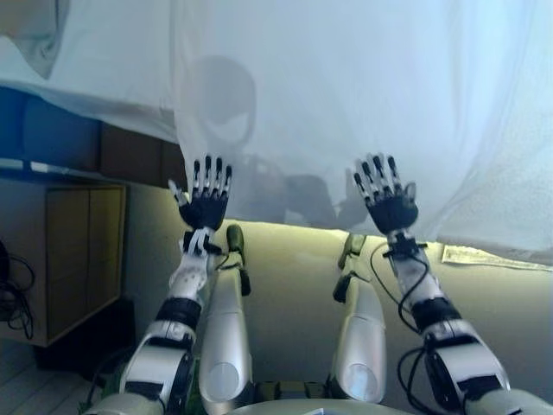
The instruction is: Make the bed neatly
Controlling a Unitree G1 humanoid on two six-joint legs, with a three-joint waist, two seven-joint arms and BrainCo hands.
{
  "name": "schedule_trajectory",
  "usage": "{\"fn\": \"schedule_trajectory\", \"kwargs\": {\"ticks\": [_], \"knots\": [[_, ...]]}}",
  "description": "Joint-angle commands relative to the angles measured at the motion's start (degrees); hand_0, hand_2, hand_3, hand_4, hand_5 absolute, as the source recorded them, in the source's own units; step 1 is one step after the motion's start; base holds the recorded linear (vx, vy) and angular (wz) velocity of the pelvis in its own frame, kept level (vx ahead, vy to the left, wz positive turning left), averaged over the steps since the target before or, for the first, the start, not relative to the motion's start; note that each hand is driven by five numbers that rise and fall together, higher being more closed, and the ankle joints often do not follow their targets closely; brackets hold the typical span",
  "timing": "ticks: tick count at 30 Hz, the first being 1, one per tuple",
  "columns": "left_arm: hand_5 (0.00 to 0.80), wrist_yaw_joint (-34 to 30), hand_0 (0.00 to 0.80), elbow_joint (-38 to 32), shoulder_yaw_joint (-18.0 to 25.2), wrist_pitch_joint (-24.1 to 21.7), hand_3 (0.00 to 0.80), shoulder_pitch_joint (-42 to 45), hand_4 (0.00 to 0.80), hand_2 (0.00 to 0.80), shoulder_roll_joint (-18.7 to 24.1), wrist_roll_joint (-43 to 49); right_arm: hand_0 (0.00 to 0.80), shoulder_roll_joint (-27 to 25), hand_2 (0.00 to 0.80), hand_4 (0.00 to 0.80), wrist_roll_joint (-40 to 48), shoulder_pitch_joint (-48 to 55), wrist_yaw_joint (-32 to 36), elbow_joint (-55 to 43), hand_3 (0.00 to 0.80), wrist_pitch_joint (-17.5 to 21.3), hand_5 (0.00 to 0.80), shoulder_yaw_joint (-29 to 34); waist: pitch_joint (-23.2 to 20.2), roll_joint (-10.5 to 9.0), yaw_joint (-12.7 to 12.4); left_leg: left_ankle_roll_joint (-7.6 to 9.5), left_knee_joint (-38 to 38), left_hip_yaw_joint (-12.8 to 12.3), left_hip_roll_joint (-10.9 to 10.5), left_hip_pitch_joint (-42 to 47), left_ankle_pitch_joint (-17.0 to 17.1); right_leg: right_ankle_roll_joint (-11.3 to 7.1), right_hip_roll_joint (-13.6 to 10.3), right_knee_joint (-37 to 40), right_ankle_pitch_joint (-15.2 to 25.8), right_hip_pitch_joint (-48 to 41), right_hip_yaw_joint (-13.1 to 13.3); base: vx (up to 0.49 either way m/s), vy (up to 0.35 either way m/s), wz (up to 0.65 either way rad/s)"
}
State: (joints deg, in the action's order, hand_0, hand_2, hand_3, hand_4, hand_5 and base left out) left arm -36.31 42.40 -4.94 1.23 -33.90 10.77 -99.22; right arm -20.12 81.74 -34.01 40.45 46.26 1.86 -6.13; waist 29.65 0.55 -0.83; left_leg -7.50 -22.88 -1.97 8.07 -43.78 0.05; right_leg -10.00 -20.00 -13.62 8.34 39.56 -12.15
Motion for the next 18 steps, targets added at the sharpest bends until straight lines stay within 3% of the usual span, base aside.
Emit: {"fn": "schedule_trajectory", "kwargs": {"ticks": [1, 5, 11, 18], "knots": [[0.000, -8.50, 0.000, 0.07, -1.77, 3.08, 0.000, -5.06, 0.000, 0.000, 1.60, -1.39, 0.000, -5.16, 0.000, 0.000, -0.05, -5.83, 3.47, 0.60, 0.000, -3.53, 0.000, -1.13, 0.14, 0.08, -1.70, -0.21, 4.71, -0.11, -0.64, -3.94, 7.58, -4.24, -2.71, 0.18, 4.39, 3.00, 1.00, -0.041, 0.029, 0.05], [0.000, -7.60, 0.000, 0.79, -5.55, 2.17, 0.000, -8.55, 0.000, 0.000, 1.36, 5.37, 0.000, -7.90, 0.000, 0.000, -0.75, -11.87, 0.65, 2.53, 0.000, -4.58, 0.000, -3.12, 0.14, 0.58, -1.99, -0.84, 6.46, 0.04, -0.65, -8.13, 9.48, -4.74, -2.53, 1.85, 5.33, 6.81, 0.99, -0.039, 0.053, 0.00], [0.000, 4.17, 0.000, 6.00, -9.29, -0.82, 0.000, -13.33, 0.000, 0.000, 4.50, 10.66, 0.000, -11.39, 0.000, 0.000, 3.17, -15.97, -2.13, 8.37, 0.000, -8.97, 0.000, -2.61, 0.14, 1.27, -1.06, -0.68, 4.60, 0.40, -0.87, -14.05, 9.48, -4.66, -2.22, 1.23, 5.75, 12.82, 2.22, -0.024, 0.089, -0.04], [0.000, 18.42, 0.000, 13.19, -8.99, -1.65, 0.000, -13.14, 0.000, 0.000, 7.78, 15.53, 0.000, -13.37, 0.000, 0.000, 2.12, -13.92, -8.27, 17.06, 0.000, -11.66, 0.000, 1.22, 0.14, 3.51, 0.25, -0.90, 2.77, -0.71, -0.36, -16.52, 8.91, -4.33, -2.79, -0.53, 5.51, 17.03, 4.02, -0.003, 0.132, -0.08]]}}
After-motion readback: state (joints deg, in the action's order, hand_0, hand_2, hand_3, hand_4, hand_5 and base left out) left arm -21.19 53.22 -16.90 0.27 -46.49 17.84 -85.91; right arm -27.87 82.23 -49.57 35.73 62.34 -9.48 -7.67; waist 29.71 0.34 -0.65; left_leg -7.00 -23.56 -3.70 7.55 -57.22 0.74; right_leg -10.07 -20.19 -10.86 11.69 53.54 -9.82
